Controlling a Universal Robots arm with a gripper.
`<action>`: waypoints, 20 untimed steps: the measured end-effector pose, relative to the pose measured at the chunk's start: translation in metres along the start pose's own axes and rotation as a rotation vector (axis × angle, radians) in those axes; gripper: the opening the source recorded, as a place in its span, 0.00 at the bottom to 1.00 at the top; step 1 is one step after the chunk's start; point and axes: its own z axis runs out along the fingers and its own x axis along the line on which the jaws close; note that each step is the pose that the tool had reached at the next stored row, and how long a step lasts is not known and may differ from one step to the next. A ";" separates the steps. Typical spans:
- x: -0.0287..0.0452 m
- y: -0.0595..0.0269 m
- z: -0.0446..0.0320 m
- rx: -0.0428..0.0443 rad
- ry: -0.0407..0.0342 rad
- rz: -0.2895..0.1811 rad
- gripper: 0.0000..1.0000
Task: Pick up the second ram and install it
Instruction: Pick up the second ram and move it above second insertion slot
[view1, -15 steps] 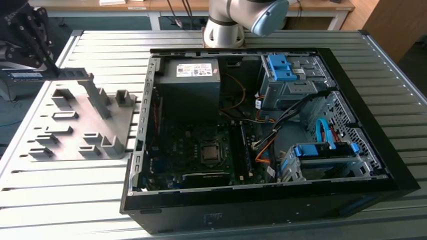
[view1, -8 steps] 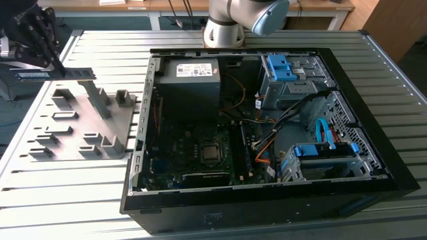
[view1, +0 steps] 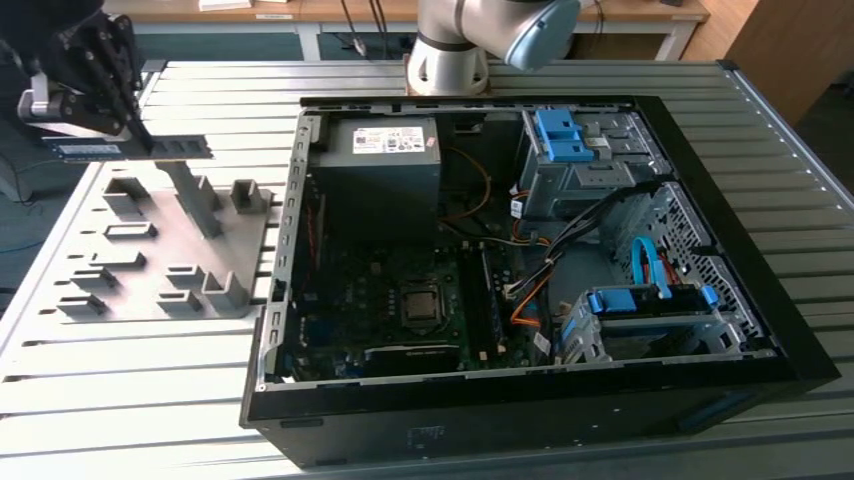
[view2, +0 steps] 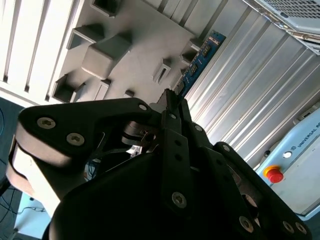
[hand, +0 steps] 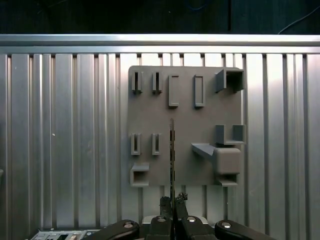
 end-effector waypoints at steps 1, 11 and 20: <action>-0.0001 -0.0024 0.0000 -0.0001 0.0000 0.000 0.14; -0.0006 -0.0237 0.0000 -0.0009 -0.0001 0.000 0.14; -0.0010 -0.0393 0.0000 -0.0013 0.0000 0.000 0.14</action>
